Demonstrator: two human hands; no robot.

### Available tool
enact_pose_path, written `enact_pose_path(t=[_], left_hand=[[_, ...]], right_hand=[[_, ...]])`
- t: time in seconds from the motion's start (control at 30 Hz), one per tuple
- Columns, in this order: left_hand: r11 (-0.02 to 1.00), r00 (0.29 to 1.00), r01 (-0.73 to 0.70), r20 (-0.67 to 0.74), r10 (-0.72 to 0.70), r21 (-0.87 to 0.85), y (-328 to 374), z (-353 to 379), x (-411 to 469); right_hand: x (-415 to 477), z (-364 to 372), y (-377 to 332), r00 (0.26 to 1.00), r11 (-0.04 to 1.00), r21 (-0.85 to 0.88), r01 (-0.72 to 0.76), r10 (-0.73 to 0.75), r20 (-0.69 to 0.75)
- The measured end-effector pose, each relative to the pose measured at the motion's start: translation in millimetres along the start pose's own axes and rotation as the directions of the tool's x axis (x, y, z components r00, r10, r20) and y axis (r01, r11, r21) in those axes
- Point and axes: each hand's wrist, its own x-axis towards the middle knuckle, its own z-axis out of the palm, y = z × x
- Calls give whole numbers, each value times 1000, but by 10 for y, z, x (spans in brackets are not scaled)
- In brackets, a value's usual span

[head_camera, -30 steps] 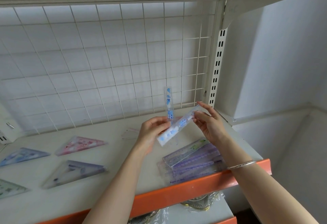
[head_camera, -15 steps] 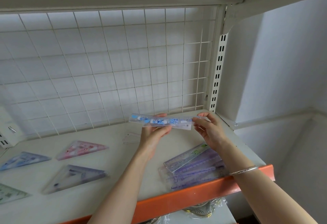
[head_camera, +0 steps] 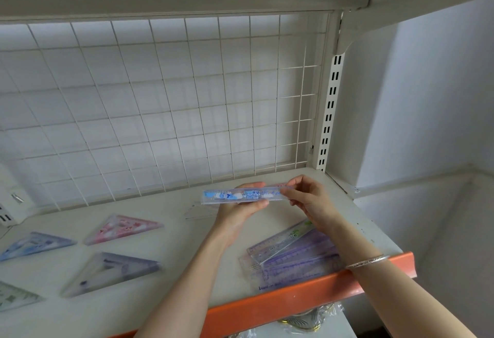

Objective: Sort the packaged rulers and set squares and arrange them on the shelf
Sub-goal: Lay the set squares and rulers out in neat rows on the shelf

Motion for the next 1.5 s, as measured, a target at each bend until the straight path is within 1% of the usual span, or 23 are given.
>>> enact_pose_path(t=[0.07, 0.17, 0.23, 0.3, 0.33, 0.4, 0.47, 0.53, 0.6, 0.67, 0.73, 0.8, 0.87, 0.97, 1.13, 1.27, 1.37, 1.43, 1.5], left_hand=[[1000, 1000, 2, -3, -2, 2, -8, 9, 3], [1000, 1000, 0, -19, 0, -10, -6, 15, 2], [1000, 999, 5, -34, -5, -18, -1, -1, 7], [1000, 999, 10, -31, -10, -12, -3, -11, 11], [1000, 1000, 12, -26, -13, -9, -4, -9, 11], [1000, 1000, 19, -22, -19, -4, -1, 0, 8], [1000, 1000, 21, -14, -21, -1, -3, 2, 7], [1000, 1000, 21, -15, -21, 8, -9, -1, 12], [999, 999, 17, -32, -18, -30, 9, -2, 16], [992, 997, -20, -81, 10, -127, 46, -19, 36], [966, 986, -61, -163, 20, -251, 92, -48, 63], [946, 973, -94, -231, 21, -309, 107, -77, 83], [950, 964, -108, -265, 28, -293, 99, -94, 90], [958, 958, -89, -287, 6, -274, 90, -113, 93], [964, 975, -63, -224, 3, -260, 69, -88, 95], [958, 981, -22, -192, -35, -287, 77, -63, 93], [959, 971, -13, -234, -56, -283, 104, -57, 93], [980, 947, -18, -319, -47, -200, 89, -87, 114], [999, 912, -44, -407, 44, 9, 36, -138, 132]], right_hand=[[-1, 3, 11, 997, 987, -141, 74, -73, 17], [-27, 16, 19, 985, 928, -333, 168, -150, 80], [-38, 22, 22, 971, 849, -472, 236, -196, 134], [-22, 11, 44, 942, 729, -598, 332, -291, 169], [-10, -2, 59, 925, 672, -642, 369, -335, 180], [-4, -12, 80, 904, 598, -694, 401, -380, 194], [-12, 1, 80, 890, 558, -713, 425, -402, 215], [-10, 17, 61, 882, 544, -714, 440, -413, 228], [4, 13, 37, 896, 555, -724, 409, -396, 203], [38, -12, 16, 910, 564, -743, 360, -388, 146], [77, -47, -13, 913, 545, -777, 316, -398, 92], [110, -61, -44, 919, 508, -817, 272, -389, 64], [122, -29, -83, 927, 471, -846, 250, -369, 68], [126, 82, -106, 918, 407, -859, 311, -364, 161], [139, 234, -159, 883, 317, -848, 425, -350, 312], [151, 241, -194, 886, 296, -853, 430, -321, 335], [187, 202, -203, 910, 281, -874, 397, -246, 334], [208, 156, -228, 941, 245, -912, 330, -155, 300], [233, 102, -239, 962, 190, -943, 273, -39, 271]])
